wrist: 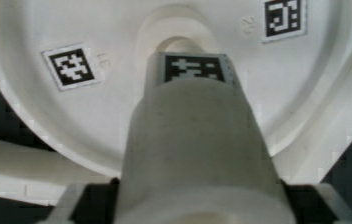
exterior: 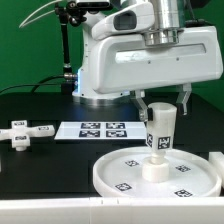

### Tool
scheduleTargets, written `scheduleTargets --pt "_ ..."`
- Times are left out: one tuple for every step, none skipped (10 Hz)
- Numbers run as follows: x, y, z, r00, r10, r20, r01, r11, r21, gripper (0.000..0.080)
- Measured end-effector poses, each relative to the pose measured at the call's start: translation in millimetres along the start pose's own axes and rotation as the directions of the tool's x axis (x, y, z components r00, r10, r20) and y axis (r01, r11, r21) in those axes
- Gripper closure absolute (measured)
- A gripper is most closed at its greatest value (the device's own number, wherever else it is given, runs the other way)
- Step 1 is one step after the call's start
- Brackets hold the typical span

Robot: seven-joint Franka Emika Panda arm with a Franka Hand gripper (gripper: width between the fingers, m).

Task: Assemble round table

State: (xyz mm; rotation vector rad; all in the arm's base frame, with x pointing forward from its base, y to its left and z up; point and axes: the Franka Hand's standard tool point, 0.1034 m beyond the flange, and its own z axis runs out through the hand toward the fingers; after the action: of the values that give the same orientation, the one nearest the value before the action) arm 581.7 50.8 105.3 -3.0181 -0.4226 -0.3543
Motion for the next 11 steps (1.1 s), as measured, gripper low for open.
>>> scheduleTargets --pt "-0.9 -0.2 1.3 1.000 0.000 0.002 0.000 1.000 0.001 0.0390" --pt "-2.1 -0.4 3.1 1.000 0.001 0.006 -0.001 1.000 0.002 0.0390" --pt "-2.6 -0.1 4.2 1.000 0.001 0.006 -0.001 1.000 0.002 0.0390" --pt "-2.7 0.8 5.2 1.000 0.001 0.003 -0.001 1.000 0.000 0.0390" --pt "-4.1 1.3 7.4 1.000 0.002 0.006 -0.002 1.000 0.000 0.0390" --pt "-5.9 1.4 10.0 1.000 0.003 0.010 -0.003 1.000 0.001 0.0390" --pt "-5.6 2.0 10.9 1.000 0.004 0.007 -0.004 1.000 0.000 0.0390" --pt "-5.4 2.0 11.0 1.000 0.003 0.006 -0.003 1.000 0.000 0.0390" --pt "-4.8 2.1 11.2 1.000 0.003 0.002 -0.003 1.000 -0.001 0.0390" --pt "-3.7 2.6 11.5 1.000 0.003 -0.005 -0.003 1.000 -0.004 0.0390" --pt "-3.0 2.8 11.7 1.000 0.003 -0.009 -0.003 1.000 -0.005 0.0390"
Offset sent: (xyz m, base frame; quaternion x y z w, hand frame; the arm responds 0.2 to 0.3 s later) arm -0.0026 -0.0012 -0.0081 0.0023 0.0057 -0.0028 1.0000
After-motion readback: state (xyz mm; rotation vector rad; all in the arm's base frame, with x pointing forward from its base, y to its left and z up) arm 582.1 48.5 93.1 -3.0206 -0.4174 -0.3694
